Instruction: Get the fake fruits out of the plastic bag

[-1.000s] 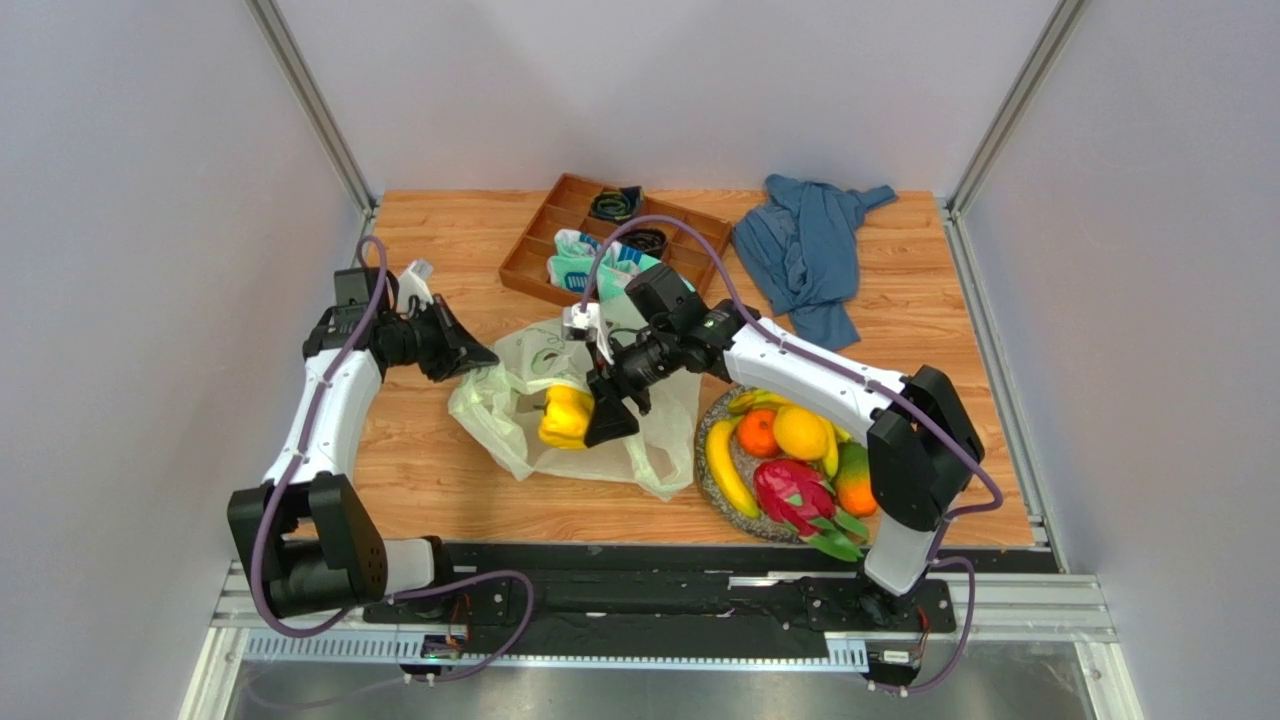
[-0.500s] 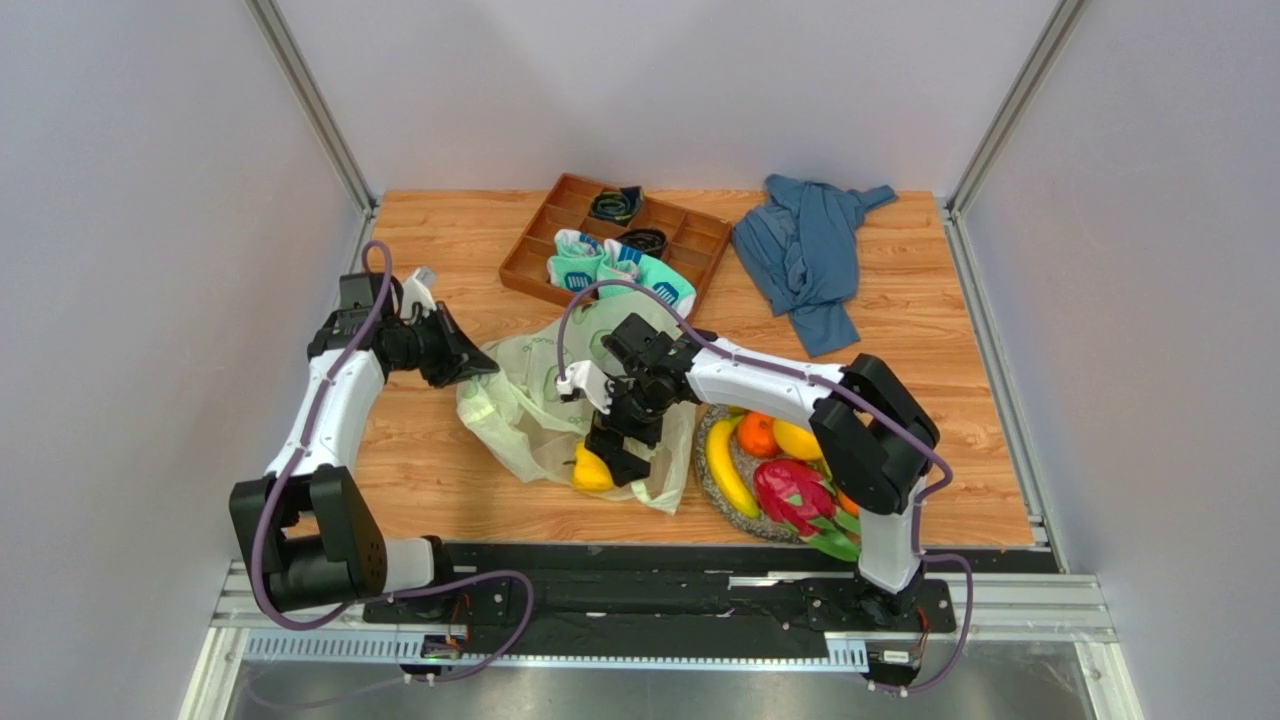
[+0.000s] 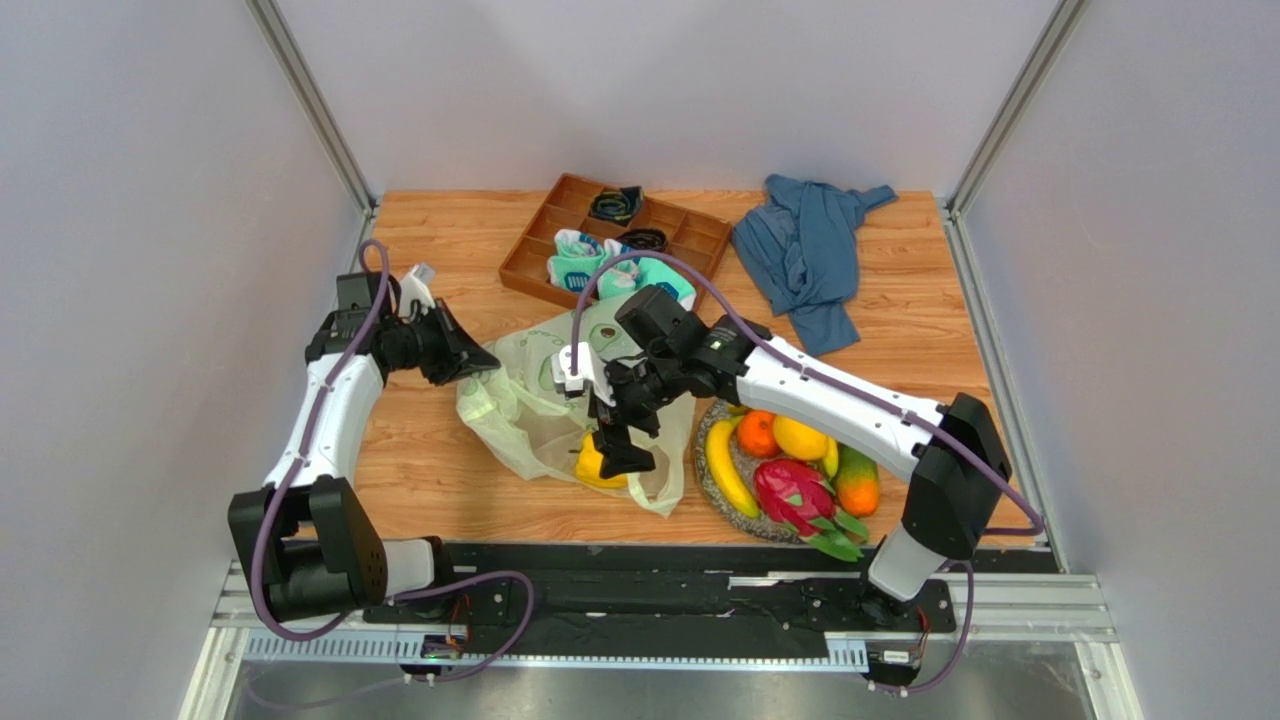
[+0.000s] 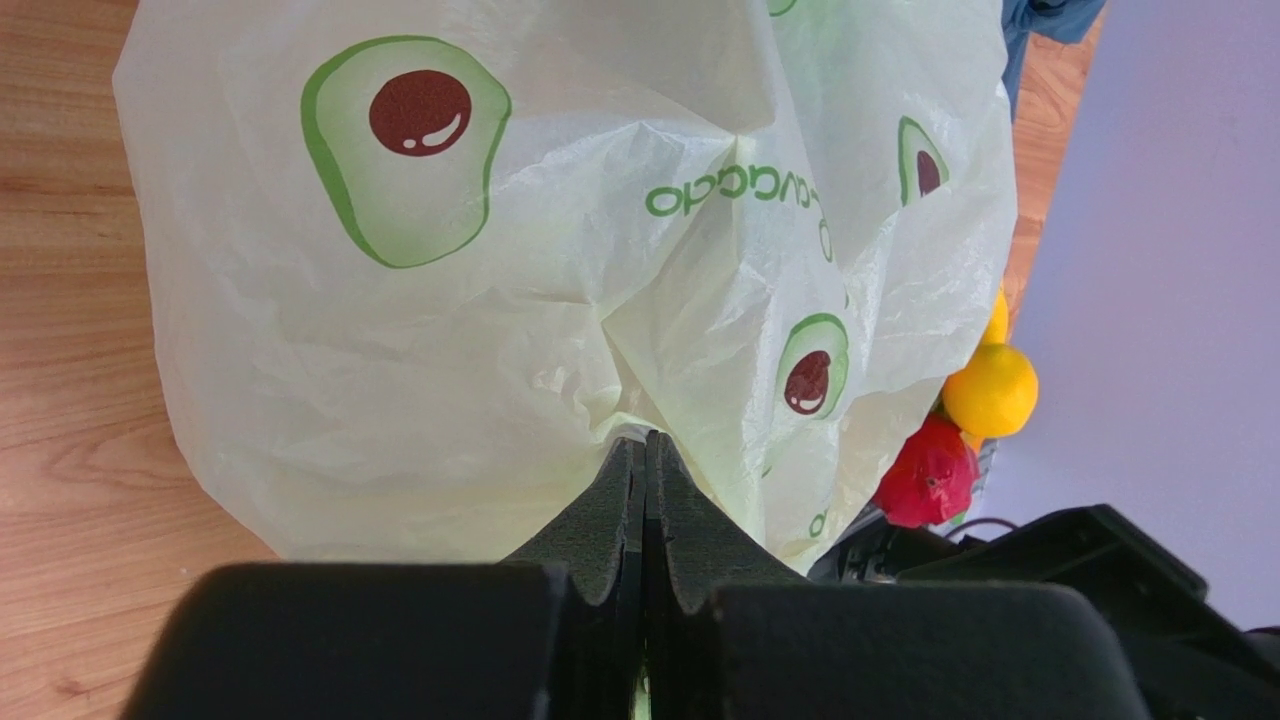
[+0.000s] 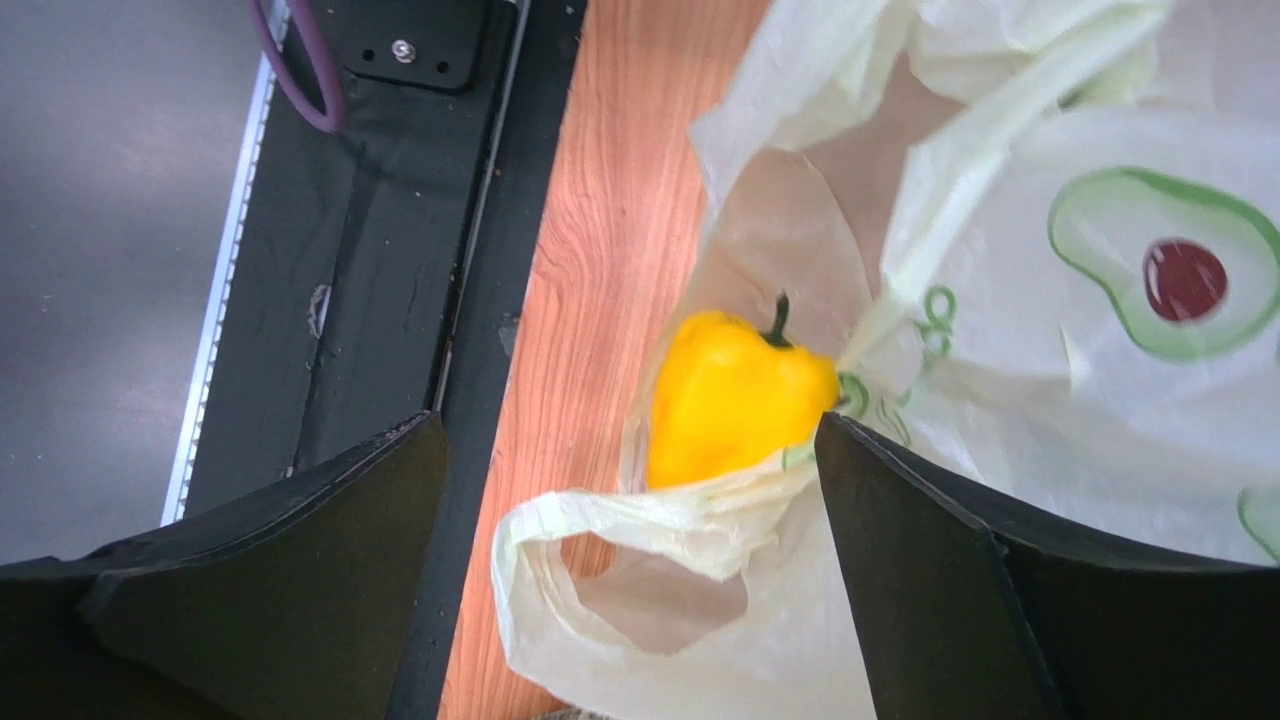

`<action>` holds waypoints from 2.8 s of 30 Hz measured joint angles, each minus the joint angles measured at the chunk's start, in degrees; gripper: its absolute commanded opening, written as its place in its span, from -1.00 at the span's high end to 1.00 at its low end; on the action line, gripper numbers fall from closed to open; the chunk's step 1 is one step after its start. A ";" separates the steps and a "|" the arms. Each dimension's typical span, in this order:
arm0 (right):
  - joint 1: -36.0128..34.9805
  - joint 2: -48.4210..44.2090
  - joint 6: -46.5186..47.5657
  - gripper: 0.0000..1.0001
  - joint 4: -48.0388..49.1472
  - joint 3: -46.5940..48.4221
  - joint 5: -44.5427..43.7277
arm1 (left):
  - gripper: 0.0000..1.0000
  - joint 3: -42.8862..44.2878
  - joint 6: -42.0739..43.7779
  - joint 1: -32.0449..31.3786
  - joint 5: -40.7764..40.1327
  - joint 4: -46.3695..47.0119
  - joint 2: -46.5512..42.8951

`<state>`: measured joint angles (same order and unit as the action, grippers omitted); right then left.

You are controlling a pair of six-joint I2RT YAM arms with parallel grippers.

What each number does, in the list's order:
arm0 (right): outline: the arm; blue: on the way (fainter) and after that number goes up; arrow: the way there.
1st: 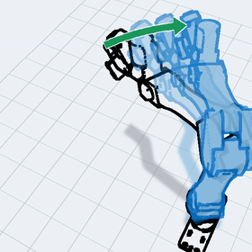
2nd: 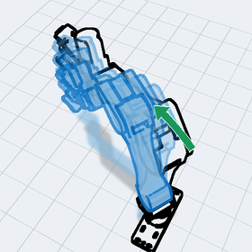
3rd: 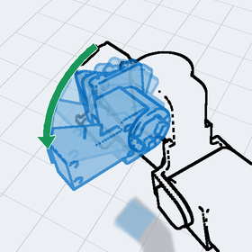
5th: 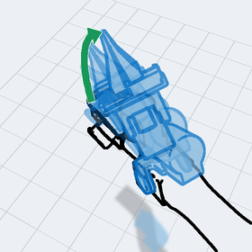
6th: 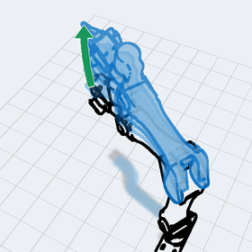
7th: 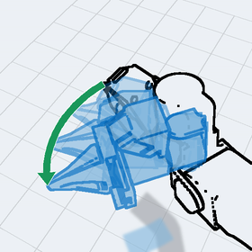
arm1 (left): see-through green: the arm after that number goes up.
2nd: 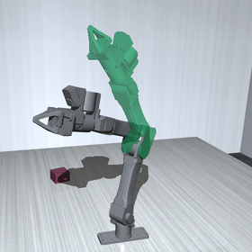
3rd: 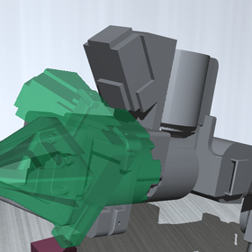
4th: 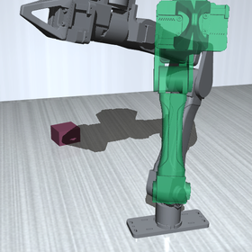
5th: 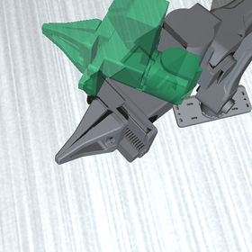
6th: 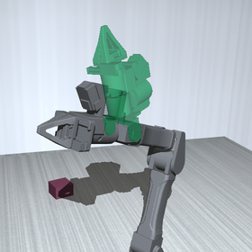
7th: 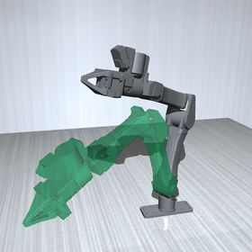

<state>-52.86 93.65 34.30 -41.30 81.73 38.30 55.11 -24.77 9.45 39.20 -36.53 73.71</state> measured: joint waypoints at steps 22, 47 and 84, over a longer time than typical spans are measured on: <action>-4.28 20.90 1.81 -1.00 1.29 8.70 -7.50 | 1.00 -1.36 0.02 -0.04 0.87 0.02 -3.26; 0.13 0.74 -1.66 -0.30 -3.67 3.82 -3.26 | 1.00 -1.51 -0.48 -0.04 1.29 0.57 -4.72; 33.48 -19.37 -4.46 -0.16 -22.16 -9.05 -20.79 | 1.00 -0.42 -0.70 0.17 1.29 0.76 -4.48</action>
<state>-19.38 74.28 29.85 -63.46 72.69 17.52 54.70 -25.47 9.63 40.49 -35.77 69.23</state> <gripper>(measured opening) 0.710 0.006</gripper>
